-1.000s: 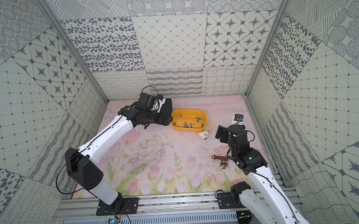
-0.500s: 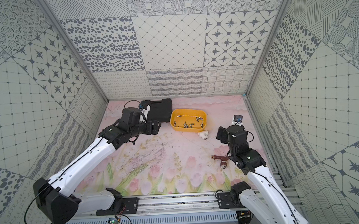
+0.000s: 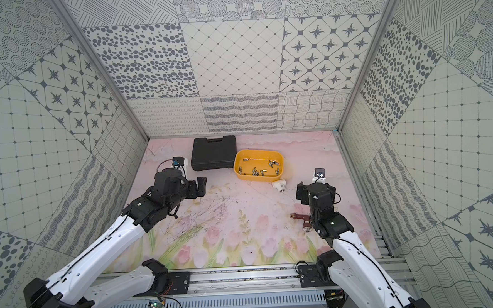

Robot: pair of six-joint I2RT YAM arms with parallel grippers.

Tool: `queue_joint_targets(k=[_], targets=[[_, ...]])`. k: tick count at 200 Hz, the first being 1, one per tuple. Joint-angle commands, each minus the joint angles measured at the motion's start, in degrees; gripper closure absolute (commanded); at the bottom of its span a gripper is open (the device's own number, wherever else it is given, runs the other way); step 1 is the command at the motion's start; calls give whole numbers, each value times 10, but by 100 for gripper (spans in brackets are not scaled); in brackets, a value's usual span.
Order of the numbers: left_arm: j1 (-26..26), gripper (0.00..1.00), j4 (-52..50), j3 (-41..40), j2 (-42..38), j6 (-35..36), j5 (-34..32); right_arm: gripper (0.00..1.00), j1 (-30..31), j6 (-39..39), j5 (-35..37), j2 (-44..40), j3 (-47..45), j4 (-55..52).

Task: Put the bit on the desktop into the storage box
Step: Reset both arms

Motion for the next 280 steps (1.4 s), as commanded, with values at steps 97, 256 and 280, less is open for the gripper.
queue_joint_targets(k=[97,256,280], targets=[[2,1,47,-43,-37,-7,-126,3,-90,-111,-90,275,-86,506],[65,1,137,-93,-3,-2,-134,3,-172,-76,-267,466,-18,590],[99,1,196,-133,-9,7,-166,3,-172,-76,-268,465,-18,590]])
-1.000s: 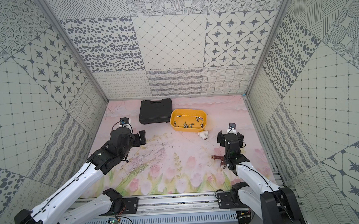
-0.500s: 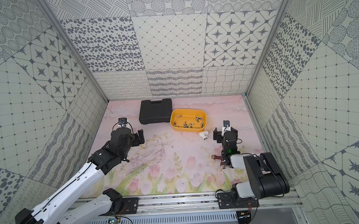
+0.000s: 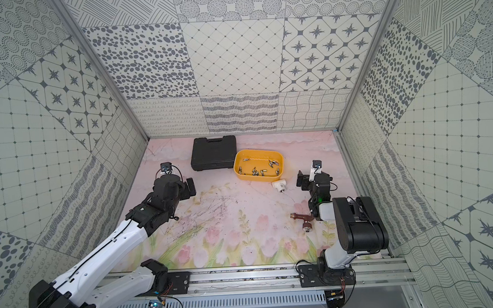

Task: Put the bit on the desktop into the storage box
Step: Reset both arms

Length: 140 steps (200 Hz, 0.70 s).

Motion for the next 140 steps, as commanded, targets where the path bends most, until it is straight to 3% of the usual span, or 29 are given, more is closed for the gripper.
queue_joint_targets(k=[1,36,85,140], targets=[[41,1,115,-44,-5,15,-40,3,2,9,-21,-7,2,7],[74,1,182,-82,7,59,-57,3,2,9,-21,-7,2,7],[114,1,248,-107,83,126,-55,3,2,9,-21,-7,2,7],[143,1,402,-165,140,195,81,3,2,10,-21,-7,2,7]])
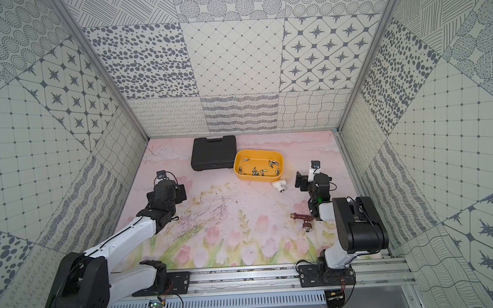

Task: Put the bit on the desktop into the storage box
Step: Reset both arms

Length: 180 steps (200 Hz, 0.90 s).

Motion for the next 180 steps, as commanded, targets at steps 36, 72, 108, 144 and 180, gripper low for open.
queue_joint_targets(k=[36,72,108,144,180], targets=[[24,1,278,-74,58,110,184,3,3,7,-2,-7,2,14],[33,1,300,-74,93,114,254,3,2,6,-2,-7,2,14],[36,1,427,-110,141,106,309,3,2,6,-2,-7,3,14],[37,1,470,-106,197,105,300,3,2,6,-1,-7,3,14],[85,1,403,-61,210,60,331,3,2,6,0,-7,3,13]])
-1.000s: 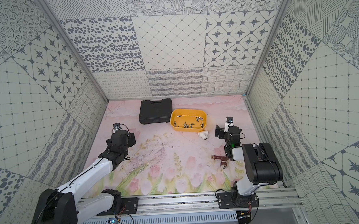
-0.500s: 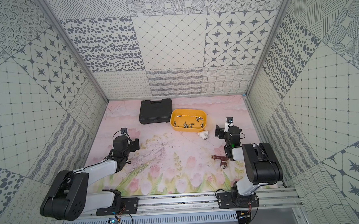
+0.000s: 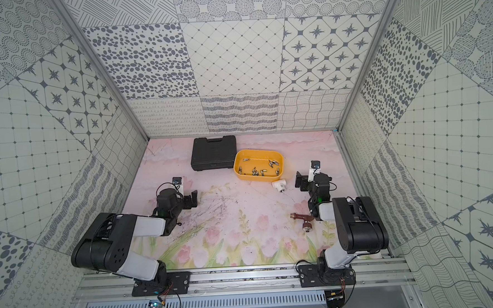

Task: Put the bit on the desktop into the storage box
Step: Reset both arms

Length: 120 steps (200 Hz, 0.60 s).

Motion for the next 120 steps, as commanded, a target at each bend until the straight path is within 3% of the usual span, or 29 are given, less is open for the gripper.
queue_joint_targets(k=[1,120], targets=[[27,1,40,23,10,-27,57,3,3,6,-1,-7,3,13],[26,1,28,25,8,-30,56,3,11,-2,12,-6,6,8]])
